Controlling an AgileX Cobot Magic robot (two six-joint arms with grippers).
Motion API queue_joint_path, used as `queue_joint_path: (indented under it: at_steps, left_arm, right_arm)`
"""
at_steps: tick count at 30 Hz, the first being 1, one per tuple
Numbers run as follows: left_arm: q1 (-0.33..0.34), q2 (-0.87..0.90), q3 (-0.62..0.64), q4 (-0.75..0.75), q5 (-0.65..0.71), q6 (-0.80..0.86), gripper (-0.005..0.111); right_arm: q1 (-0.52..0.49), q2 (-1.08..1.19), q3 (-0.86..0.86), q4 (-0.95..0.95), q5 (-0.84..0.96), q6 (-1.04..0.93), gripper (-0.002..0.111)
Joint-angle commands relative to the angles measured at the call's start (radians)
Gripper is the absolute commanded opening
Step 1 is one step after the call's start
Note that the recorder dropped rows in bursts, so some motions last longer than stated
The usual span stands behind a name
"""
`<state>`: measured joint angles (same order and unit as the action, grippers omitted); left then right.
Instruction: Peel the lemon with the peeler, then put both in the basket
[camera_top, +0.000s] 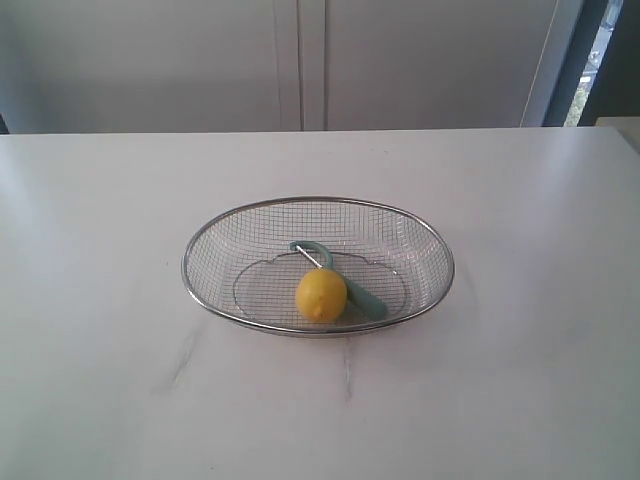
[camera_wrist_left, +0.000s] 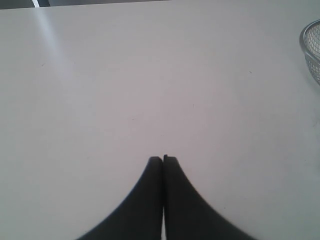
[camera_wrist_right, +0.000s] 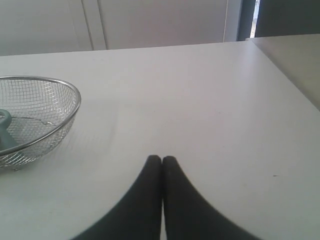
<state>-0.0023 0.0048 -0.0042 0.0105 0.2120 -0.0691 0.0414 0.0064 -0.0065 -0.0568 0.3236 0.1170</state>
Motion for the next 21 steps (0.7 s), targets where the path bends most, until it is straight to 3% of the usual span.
queue_joint_path:
  at_steps: [1,21]
  left_arm:
    - [0.000,-0.005,0.004,-0.011,-0.002,-0.003,0.000]
    - [0.000,-0.005,0.004,-0.011,-0.002,-0.003,0.000]
  right_arm:
    - [-0.004,-0.006,0.006,-0.011,-0.014,-0.045,0.000]
    - [-0.047,-0.006,0.006,0.000,-0.018,-0.088,0.000]
